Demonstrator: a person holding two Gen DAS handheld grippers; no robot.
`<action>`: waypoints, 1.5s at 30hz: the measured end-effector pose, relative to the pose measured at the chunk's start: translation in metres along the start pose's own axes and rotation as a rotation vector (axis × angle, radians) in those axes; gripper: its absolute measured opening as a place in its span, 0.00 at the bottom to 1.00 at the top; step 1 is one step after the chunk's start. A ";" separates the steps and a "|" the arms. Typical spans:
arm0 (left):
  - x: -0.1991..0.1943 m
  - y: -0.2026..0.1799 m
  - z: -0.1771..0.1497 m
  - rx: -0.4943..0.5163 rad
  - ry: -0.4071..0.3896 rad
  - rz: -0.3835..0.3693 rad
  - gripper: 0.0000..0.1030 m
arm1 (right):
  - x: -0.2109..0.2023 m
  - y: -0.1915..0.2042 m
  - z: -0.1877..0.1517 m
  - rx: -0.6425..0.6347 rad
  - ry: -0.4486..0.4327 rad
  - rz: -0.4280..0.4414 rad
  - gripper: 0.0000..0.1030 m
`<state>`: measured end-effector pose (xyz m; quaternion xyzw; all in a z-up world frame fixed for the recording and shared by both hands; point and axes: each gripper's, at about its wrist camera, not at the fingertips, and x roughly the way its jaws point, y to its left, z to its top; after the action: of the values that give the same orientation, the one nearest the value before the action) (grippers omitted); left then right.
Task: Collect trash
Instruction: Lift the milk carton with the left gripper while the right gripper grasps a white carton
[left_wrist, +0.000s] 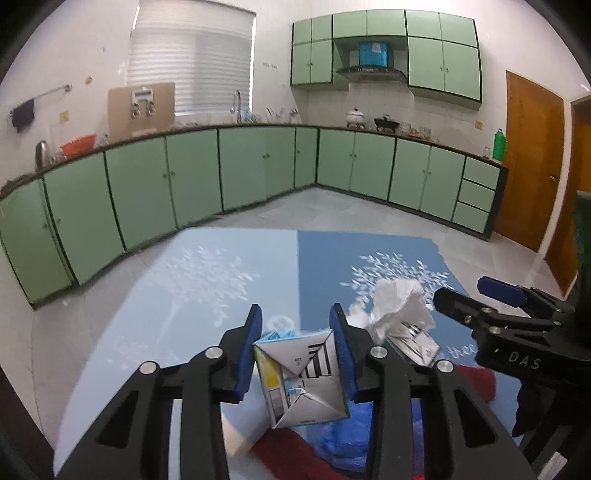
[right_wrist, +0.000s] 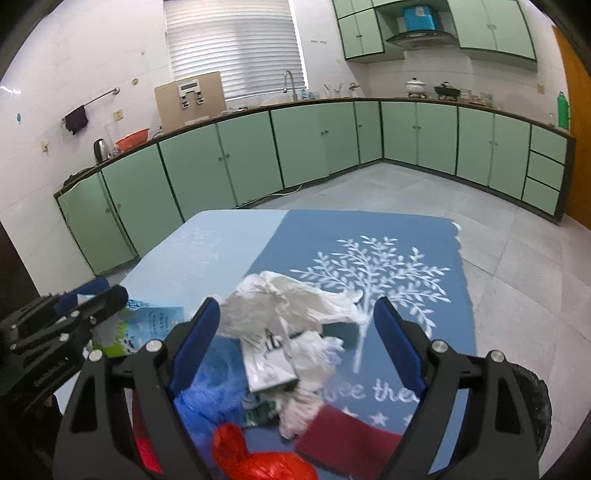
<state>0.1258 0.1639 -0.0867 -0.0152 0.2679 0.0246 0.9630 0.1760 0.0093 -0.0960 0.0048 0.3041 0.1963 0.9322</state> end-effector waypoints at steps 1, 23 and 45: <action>0.001 0.001 0.001 0.002 -0.003 0.002 0.36 | 0.004 0.003 0.002 -0.006 0.008 0.007 0.80; 0.048 0.037 -0.037 -0.092 0.188 -0.054 0.38 | 0.040 0.025 0.004 -0.070 0.111 0.024 0.75; 0.060 0.051 -0.016 -0.062 0.152 -0.004 0.44 | 0.091 0.057 0.012 -0.095 0.233 0.043 0.67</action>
<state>0.1665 0.2163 -0.1319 -0.0474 0.3392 0.0296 0.9390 0.2291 0.0968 -0.1301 -0.0556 0.4006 0.2293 0.8854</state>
